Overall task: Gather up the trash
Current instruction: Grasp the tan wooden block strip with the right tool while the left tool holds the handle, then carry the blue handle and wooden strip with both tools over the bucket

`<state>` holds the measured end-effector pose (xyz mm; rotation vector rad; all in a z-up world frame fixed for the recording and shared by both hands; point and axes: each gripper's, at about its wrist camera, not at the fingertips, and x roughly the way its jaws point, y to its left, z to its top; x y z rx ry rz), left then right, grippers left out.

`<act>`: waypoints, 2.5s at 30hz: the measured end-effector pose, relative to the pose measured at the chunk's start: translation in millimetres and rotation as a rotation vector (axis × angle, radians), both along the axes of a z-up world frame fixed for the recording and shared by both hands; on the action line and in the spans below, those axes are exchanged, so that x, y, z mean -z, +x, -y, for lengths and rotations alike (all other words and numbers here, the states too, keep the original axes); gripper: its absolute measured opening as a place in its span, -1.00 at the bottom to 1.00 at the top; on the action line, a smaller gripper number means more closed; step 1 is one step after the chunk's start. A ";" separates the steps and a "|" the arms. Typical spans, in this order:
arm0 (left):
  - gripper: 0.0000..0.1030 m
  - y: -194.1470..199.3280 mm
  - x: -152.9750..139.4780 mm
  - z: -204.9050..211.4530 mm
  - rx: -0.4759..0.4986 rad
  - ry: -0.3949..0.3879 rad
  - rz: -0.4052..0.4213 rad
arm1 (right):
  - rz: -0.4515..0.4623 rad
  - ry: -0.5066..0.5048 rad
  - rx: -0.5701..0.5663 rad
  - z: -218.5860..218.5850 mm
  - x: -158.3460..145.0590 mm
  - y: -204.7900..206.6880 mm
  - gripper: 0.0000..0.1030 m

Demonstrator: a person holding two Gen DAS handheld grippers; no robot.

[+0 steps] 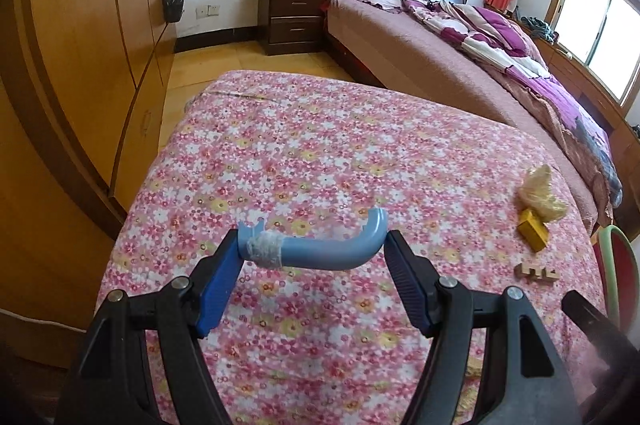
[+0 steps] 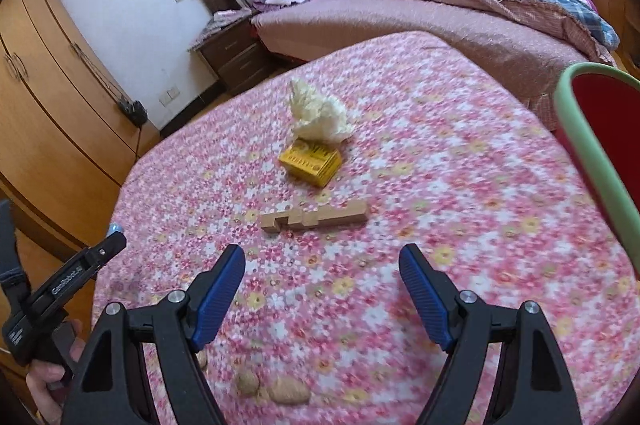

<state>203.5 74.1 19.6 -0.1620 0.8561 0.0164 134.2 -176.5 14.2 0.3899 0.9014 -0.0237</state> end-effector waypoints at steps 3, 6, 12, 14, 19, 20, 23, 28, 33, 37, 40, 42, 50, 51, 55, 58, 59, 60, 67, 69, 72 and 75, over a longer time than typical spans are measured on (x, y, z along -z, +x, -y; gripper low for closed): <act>0.39 3.6 4.9 0.4 -0.002 -0.001 0.000 | -0.018 -0.036 -0.011 -9.3 7.9 12.8 0.60; 0.39 7.6 9.4 -0.1 -0.002 -0.009 -0.004 | -0.025 -0.067 -0.011 -15.2 13.1 21.6 0.64; 0.39 13.0 17.8 -0.1 0.000 -0.026 -0.018 | -0.022 -0.138 -0.010 -26.0 17.0 36.4 0.64; 0.39 14.1 19.8 0.5 0.001 -0.029 -0.022 | -0.022 -0.164 -0.005 -29.0 17.9 40.9 0.67; 0.39 15.5 23.8 1.9 0.006 -0.032 -0.028 | -0.027 -0.248 -0.005 -38.6 21.3 47.1 0.58; 0.39 15.1 24.4 2.9 0.007 -0.032 -0.029 | -0.030 -0.272 -0.007 -41.7 21.6 48.1 0.54; 0.39 15.0 25.1 4.8 0.013 -0.032 -0.029 | -0.031 -0.301 -0.024 -42.9 22.3 46.9 0.53; 0.39 10.4 21.1 10.8 0.029 -0.035 -0.020 | -0.027 -0.240 -0.035 -34.9 19.1 41.2 0.52; 0.39 1.1 10.8 16.4 0.053 -0.038 0.001 | -0.003 -0.139 -0.034 -20.7 9.8 27.3 0.52; 0.39 -9.4 -0.4 24.6 0.082 -0.045 0.023 | 0.033 -0.089 -0.034 -10.3 -3.9 10.6 0.52; 0.39 -18.8 -8.9 31.6 0.107 -0.055 0.039 | 0.060 -0.070 -0.035 -8.0 -14.5 -3.3 0.52; 0.39 -25.0 -14.3 37.4 0.124 -0.065 0.046 | 0.081 -0.060 -0.034 -3.1 -22.6 -14.0 0.52; 0.39 -52.4 -34.4 63.7 0.206 -0.103 0.069 | 0.153 -0.030 -0.013 19.0 -50.6 -50.2 0.52; 0.39 -55.0 -36.7 67.1 0.214 -0.103 0.072 | 0.161 -0.028 -0.007 23.0 -53.2 -54.9 0.52; 0.39 -65.9 -45.5 82.4 0.254 -0.117 0.082 | 0.192 -0.014 0.028 42.3 -62.9 -73.9 0.52; 0.39 -72.0 -50.5 93.2 0.285 -0.130 0.084 | 0.212 -0.009 0.063 60.1 -69.9 -87.0 0.52; 0.39 -73.5 -52.2 96.6 0.292 -0.129 0.086 | 0.217 -0.006 0.075 66.0 -71.5 -91.0 0.52; 0.39 -75.7 -54.1 101.3 0.301 -0.126 0.089 | 0.221 -0.005 0.084 70.1 -72.4 -94.2 0.52; 0.39 -87.8 -64.5 135.7 0.367 -0.107 0.106 | 0.237 0.021 0.184 118.1 -74.3 -121.1 0.52; 0.39 -89.8 -66.3 146.1 0.387 -0.101 0.105 | 0.241 0.029 0.208 131.0 -74.1 -127.9 0.52; 0.39 -90.9 -67.2 164.6 0.417 -0.090 0.099 | 0.239 0.026 0.253 151.2 -73.8 -136.4 0.52; 0.39 -90.3 -66.8 187.0 0.462 -0.087 0.084 | 0.233 0.023 0.291 171.2 -71.0 -140.3 0.52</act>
